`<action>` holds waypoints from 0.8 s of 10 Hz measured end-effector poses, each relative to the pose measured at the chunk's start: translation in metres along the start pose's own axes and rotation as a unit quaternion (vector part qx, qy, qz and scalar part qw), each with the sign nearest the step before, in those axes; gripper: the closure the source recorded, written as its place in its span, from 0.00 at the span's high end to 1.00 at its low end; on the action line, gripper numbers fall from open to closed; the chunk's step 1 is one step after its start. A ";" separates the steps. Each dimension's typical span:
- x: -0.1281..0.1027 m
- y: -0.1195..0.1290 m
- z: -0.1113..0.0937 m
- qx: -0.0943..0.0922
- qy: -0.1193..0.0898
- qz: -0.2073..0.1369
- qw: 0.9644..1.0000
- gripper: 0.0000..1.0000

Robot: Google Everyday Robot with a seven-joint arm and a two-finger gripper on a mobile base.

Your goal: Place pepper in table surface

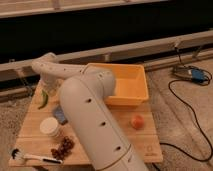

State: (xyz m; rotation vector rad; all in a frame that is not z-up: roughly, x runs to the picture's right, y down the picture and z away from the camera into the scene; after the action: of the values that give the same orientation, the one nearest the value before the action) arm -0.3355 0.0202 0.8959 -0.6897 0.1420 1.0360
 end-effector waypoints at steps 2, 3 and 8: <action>0.005 0.012 -0.004 0.002 -0.017 -0.014 1.000 0.27; 0.006 0.020 -0.002 0.007 -0.026 -0.019 0.999 0.38; -0.014 0.051 0.027 0.020 -0.034 -0.028 0.999 0.64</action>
State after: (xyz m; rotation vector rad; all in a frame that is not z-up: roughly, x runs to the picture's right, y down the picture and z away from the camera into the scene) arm -0.3905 0.0420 0.9002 -0.6179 0.0832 1.0003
